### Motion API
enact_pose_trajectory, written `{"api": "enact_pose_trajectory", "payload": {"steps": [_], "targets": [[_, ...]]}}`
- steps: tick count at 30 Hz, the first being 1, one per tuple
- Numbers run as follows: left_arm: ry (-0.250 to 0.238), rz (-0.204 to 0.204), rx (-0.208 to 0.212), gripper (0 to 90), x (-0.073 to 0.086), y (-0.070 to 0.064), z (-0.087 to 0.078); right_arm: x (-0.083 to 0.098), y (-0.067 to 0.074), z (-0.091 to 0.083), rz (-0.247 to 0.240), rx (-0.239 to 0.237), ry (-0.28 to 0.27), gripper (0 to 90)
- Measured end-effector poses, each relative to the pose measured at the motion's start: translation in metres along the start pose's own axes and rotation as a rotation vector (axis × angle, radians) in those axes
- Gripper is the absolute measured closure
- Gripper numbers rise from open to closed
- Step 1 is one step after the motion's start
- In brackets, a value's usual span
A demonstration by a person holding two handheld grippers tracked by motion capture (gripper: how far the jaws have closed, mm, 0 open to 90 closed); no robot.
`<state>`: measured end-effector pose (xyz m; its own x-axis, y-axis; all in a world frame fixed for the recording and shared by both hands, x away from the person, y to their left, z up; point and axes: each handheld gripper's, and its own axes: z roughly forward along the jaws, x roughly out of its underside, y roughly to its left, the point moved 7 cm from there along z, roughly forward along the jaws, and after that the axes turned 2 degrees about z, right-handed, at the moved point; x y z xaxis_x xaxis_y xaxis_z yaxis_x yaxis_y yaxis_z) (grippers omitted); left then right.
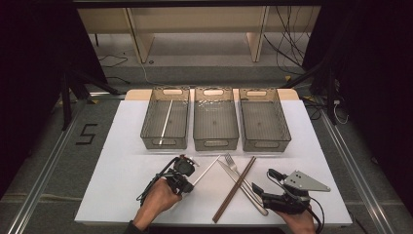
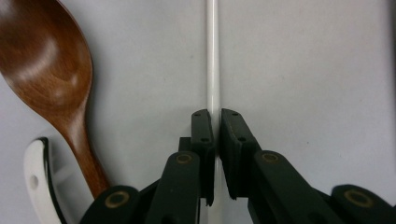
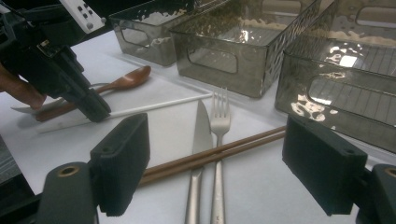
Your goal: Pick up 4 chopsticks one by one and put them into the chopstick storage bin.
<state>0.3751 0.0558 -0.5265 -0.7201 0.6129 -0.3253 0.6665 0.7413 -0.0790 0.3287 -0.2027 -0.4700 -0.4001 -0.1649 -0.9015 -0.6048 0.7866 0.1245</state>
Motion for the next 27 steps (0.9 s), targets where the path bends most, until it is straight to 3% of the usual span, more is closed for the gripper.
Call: {"api": "enact_pose_trajectory", "payload": {"steps": [16, 27], "targets": [[-0.046, 0.015, -0.002, 83.9, -0.002, 0.008, -0.011, 0.000, 0.000, -0.001, 0.001, 0.002, 0.000, 24.1], [-0.062, 0.035, 0.001, 83.9, -0.003, 0.005, -0.020, 0.000, 0.000, -0.001, 0.001, 0.003, 0.000, 24.2]]}}
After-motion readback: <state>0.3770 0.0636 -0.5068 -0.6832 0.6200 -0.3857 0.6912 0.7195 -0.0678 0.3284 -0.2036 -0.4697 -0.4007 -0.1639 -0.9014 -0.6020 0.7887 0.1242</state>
